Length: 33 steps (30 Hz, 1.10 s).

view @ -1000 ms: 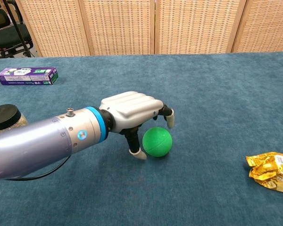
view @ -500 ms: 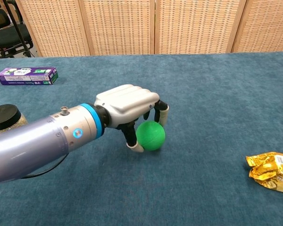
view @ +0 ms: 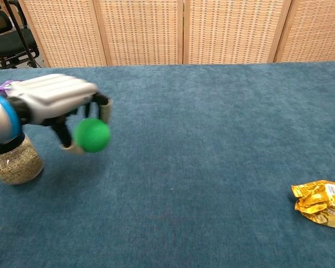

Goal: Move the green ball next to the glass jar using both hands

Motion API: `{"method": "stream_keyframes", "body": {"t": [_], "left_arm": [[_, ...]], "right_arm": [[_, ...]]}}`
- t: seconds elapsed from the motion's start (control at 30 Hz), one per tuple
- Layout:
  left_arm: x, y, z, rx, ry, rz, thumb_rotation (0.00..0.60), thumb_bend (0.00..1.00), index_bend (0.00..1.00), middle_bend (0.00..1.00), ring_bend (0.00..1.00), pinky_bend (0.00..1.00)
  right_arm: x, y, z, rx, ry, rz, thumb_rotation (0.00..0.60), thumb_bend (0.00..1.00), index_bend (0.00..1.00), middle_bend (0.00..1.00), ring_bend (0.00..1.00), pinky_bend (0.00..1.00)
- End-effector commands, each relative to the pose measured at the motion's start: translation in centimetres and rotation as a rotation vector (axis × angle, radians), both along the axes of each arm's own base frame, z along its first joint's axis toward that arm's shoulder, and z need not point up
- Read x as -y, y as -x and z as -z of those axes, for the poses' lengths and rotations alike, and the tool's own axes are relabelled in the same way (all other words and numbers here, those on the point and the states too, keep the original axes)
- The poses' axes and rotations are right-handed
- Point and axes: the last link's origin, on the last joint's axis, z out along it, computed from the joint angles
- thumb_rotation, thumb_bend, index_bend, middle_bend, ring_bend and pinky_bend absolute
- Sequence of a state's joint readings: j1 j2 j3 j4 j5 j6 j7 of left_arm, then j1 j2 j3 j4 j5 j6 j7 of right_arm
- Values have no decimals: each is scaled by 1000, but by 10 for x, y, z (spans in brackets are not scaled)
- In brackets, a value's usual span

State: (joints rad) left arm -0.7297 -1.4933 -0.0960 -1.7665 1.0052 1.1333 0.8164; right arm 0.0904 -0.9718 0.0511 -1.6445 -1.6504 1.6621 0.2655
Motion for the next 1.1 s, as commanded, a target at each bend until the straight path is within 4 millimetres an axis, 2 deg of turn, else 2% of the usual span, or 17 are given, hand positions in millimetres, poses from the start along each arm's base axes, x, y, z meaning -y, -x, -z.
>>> {"method": "stream_keyframes", "body": {"t": [0.03, 0.27, 0.67, 1.1], "left_arm": [[5, 34, -4, -2, 53, -66, 600, 228, 555, 427, 399, 424], [1, 48, -5, 44, 92, -46, 600, 215, 555, 427, 399, 424], [10, 53, -1, 0, 162, -4, 600, 209, 555, 427, 399, 424], [9, 61, -3, -72, 139, -4, 600, 177, 524, 427, 398, 424]], "right_arm": [[-1, 0, 0, -1, 0, 2, 600, 0, 0, 0, 0, 0], [1, 0, 2, -7, -4, 7, 600, 0, 0, 0, 0, 0], [2, 2, 1, -1, 0, 18, 600, 0, 0, 0, 0, 0], [3, 1, 2, -1, -3, 21, 600, 0, 0, 0, 0, 0]]}}
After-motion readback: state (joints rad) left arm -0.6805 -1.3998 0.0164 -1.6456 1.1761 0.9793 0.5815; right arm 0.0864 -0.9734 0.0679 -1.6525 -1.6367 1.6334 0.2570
